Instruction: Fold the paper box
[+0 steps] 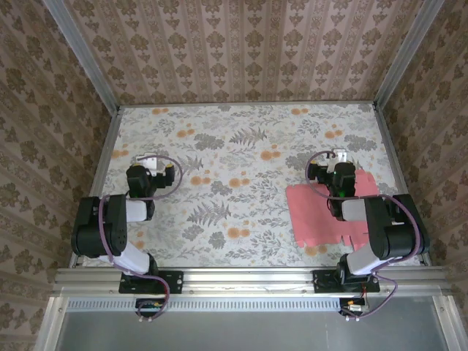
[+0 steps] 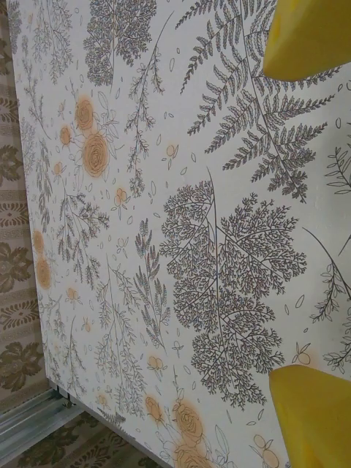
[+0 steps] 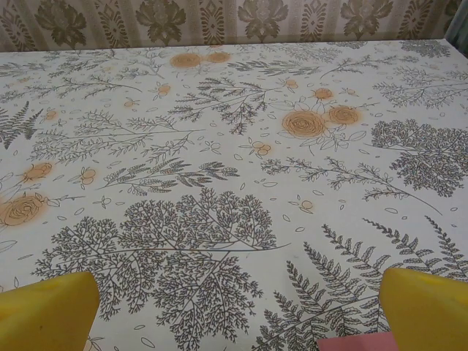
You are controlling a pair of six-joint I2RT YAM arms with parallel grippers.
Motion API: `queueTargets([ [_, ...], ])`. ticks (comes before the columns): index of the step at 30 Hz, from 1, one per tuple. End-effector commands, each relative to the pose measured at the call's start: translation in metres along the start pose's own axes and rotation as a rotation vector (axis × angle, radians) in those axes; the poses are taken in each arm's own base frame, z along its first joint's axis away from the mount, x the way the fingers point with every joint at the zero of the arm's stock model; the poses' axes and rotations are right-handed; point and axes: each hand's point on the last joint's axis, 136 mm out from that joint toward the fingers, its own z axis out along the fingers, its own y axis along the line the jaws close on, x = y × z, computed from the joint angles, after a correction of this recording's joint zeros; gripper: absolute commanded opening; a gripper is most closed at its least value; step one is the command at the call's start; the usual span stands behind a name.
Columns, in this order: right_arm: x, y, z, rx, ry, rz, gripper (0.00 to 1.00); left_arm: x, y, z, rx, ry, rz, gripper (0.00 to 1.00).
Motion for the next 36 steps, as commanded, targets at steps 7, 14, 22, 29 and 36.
queueTargets([
  [7,-0.006,-0.001,0.002,0.014,-0.011,0.005,1.00,-0.010,0.000,0.000,-0.006,-0.036,-0.001,1.00],
  [14,-0.006,-0.001,0.002,0.014,-0.012,0.004,1.00,-0.010,0.000,0.001,-0.005,-0.034,-0.001,1.00],
  [22,-0.006,0.000,0.002,0.013,-0.011,0.005,1.00,-0.010,0.001,0.001,-0.008,-0.034,-0.002,1.00],
  [29,-0.006,0.000,0.002,0.013,-0.012,0.005,1.00,-0.010,0.000,0.001,-0.004,-0.034,-0.003,1.00],
  [36,-0.018,0.004,-0.004,-0.012,-0.011,-0.006,1.00,-0.019,0.002,-0.006,-0.021,-0.048,-0.003,1.00],
])
